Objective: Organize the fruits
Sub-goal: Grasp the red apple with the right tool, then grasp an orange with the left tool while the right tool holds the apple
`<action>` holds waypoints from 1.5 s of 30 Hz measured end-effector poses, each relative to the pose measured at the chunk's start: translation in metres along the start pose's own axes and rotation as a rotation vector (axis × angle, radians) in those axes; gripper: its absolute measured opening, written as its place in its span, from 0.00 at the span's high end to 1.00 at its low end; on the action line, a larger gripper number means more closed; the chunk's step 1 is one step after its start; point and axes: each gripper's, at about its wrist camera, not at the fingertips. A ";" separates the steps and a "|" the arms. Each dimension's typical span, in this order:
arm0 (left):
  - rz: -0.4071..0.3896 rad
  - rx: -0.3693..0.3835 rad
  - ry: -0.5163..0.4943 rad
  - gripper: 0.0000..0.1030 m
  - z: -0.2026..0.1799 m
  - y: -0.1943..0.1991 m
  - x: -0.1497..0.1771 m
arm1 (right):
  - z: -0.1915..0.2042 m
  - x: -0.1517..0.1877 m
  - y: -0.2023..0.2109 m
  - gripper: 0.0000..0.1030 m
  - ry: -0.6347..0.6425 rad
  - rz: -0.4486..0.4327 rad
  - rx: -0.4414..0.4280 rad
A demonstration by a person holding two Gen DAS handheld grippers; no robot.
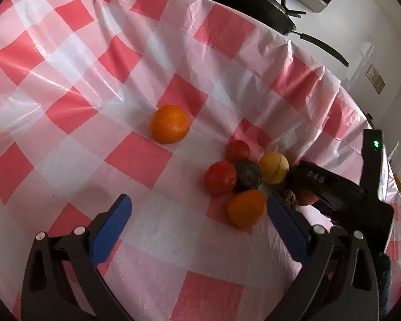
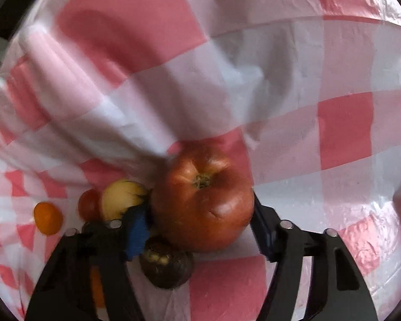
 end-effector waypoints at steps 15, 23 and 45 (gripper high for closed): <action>0.010 0.018 -0.217 0.02 -0.035 -0.003 0.008 | -0.130 0.098 0.110 0.39 -0.339 -0.210 -0.088; 0.077 -0.015 -0.260 0.18 -0.046 -0.020 0.008 | -0.140 0.102 0.119 0.38 -0.359 -0.233 -0.064; 0.096 -0.028 -0.250 0.62 -0.054 -0.035 0.003 | -0.135 0.104 0.116 0.38 -0.325 -0.226 -0.075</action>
Point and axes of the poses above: each gripper's, at about its wrist camera, not at the fingertips, and y roughly against the way its jaws point, z to its left, x to its underside, and after that the axes turned 5 degrees about -y, right-handed
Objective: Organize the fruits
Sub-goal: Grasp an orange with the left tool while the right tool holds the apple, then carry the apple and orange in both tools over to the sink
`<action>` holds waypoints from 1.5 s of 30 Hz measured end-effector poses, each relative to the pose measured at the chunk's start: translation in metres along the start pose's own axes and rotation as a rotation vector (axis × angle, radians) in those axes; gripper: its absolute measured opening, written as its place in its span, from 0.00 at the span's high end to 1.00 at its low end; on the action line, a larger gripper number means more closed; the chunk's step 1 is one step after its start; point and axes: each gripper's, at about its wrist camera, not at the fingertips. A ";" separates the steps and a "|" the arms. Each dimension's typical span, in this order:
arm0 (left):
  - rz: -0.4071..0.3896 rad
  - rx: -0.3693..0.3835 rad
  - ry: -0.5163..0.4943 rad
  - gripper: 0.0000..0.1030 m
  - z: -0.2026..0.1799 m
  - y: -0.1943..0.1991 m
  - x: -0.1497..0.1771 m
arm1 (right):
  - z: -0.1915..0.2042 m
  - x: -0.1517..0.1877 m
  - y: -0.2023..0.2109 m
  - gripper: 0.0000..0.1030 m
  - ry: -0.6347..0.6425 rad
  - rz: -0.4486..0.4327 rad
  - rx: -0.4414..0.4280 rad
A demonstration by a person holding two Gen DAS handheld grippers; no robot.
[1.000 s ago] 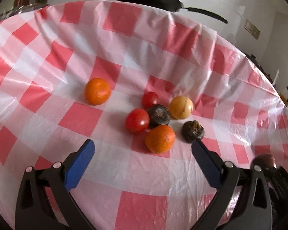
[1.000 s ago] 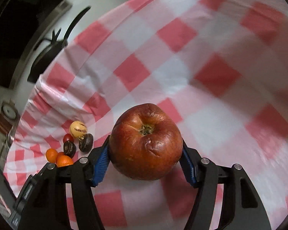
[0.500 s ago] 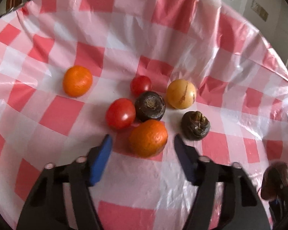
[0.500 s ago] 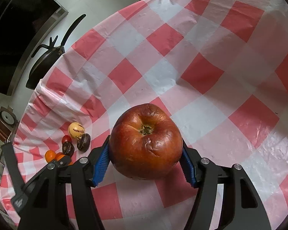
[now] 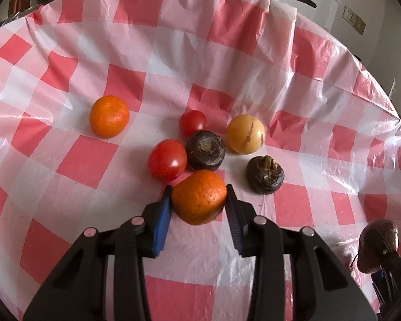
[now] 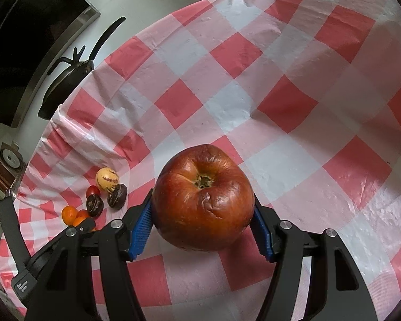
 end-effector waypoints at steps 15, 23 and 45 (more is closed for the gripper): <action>-0.039 -0.013 -0.004 0.62 0.011 0.084 0.055 | -0.004 0.007 0.007 0.38 -0.035 0.019 -0.005; -0.047 0.001 0.035 0.62 0.038 0.132 0.101 | 0.018 0.060 0.061 0.38 0.042 0.063 -0.107; -0.061 -0.017 0.064 0.62 0.115 0.221 0.182 | 0.052 0.163 0.135 0.38 0.256 0.217 -0.261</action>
Point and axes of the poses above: each gripper's, at about its wrist camera, not at the fingertips, and y roughly against the way its jaws point, z to its left, x to its underside, and after that the axes turned 5 degrees about -y, right-handed
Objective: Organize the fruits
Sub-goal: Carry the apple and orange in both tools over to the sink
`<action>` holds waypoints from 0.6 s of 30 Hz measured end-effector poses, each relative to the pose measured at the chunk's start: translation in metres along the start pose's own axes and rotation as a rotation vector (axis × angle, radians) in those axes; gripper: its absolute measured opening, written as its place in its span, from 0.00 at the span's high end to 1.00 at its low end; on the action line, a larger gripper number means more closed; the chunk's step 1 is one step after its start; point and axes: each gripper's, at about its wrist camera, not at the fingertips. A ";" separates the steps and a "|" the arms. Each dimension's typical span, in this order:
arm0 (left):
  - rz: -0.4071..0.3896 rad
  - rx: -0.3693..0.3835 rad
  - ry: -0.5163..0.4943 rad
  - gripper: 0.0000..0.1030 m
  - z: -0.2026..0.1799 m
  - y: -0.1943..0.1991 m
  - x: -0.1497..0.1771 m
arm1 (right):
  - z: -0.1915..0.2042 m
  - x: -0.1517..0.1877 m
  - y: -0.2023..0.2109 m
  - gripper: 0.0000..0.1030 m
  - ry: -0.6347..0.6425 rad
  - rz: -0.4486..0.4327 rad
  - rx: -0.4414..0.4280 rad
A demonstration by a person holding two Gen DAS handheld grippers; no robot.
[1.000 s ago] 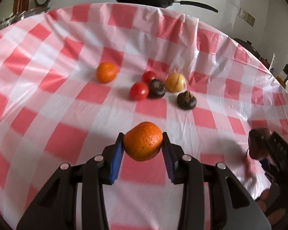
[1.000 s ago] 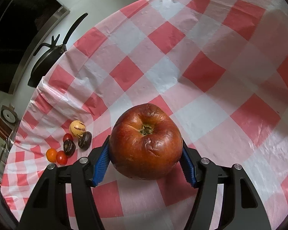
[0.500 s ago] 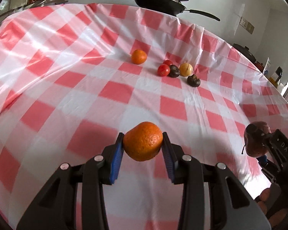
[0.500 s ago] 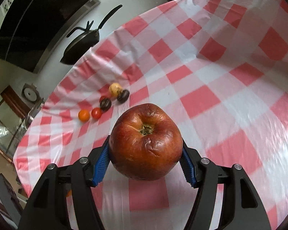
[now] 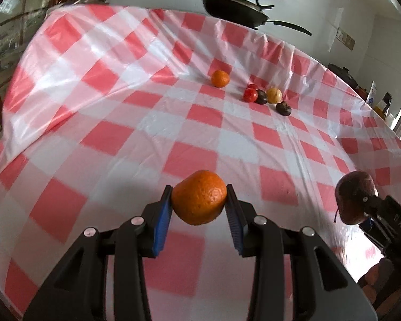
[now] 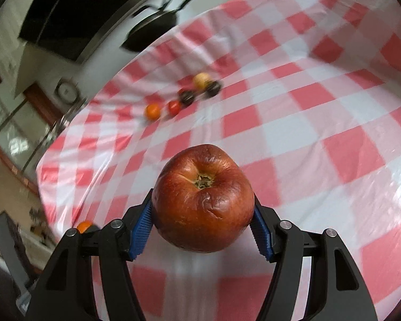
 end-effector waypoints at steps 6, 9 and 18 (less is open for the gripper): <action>-0.017 -0.015 0.053 0.62 0.042 0.031 0.016 | 0.043 0.031 -0.002 0.38 0.128 0.068 -0.056; -0.036 -0.037 0.068 0.62 0.064 0.047 0.023 | 0.067 0.047 -0.004 0.38 0.198 0.098 -0.086; -0.071 -0.098 0.147 0.62 0.135 0.100 0.058 | 0.125 0.090 -0.003 0.38 0.429 0.154 -0.184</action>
Point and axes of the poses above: each gripper's, at about its wrist camera, not at the fingertips, and y roughly against the way its jaws point, z to its left, x to its underside, and after that the axes turned 5 degrees about -y, right-handed
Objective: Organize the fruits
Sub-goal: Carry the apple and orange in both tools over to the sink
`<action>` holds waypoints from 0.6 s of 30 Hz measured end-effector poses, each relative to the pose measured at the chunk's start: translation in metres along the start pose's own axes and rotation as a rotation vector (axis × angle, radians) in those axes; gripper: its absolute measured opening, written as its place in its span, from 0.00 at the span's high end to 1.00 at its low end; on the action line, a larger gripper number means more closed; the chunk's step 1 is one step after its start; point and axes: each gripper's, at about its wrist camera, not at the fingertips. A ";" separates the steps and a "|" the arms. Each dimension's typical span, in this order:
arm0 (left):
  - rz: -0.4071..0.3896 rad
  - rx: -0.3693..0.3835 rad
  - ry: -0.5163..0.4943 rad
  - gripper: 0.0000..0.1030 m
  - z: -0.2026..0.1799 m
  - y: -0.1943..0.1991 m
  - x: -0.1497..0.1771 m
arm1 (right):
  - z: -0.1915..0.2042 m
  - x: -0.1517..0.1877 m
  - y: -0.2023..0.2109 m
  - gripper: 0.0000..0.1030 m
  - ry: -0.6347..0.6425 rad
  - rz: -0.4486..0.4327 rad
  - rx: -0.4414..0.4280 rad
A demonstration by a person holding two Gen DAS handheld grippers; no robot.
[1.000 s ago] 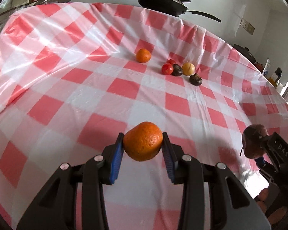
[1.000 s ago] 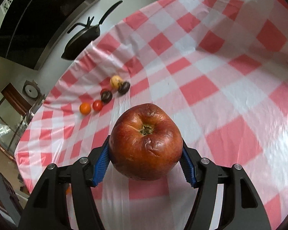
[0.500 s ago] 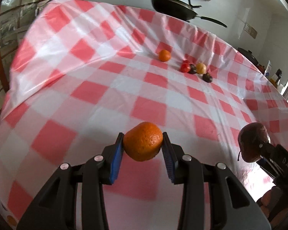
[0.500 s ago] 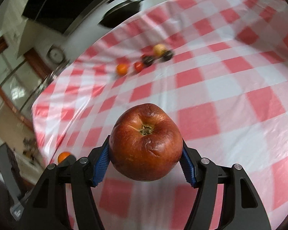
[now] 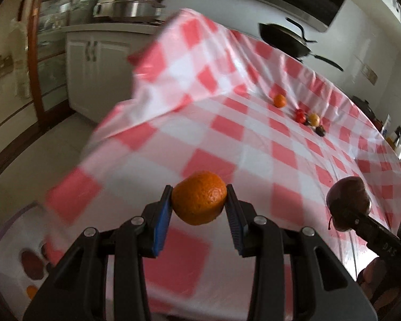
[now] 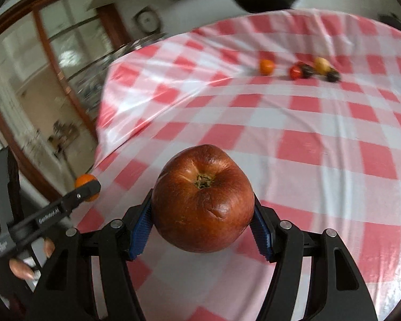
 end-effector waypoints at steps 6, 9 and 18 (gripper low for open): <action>-0.058 -0.106 -0.016 0.62 0.042 0.041 0.017 | 0.050 0.015 -0.008 0.38 0.155 0.041 -0.082; -0.064 -0.174 -0.036 0.62 0.059 0.053 0.024 | 0.081 0.027 -0.013 0.38 0.249 0.079 -0.144; -0.008 -0.313 0.043 0.62 0.131 0.068 0.058 | 0.158 0.075 -0.025 0.38 0.525 0.189 -0.319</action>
Point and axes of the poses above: each gripper's, at about its wrist camera, not at the fingertips, and y roughly against the way its jaws point, z to its left, x to its underside, and after that the axes turned 5 degrees about -y, right-handed
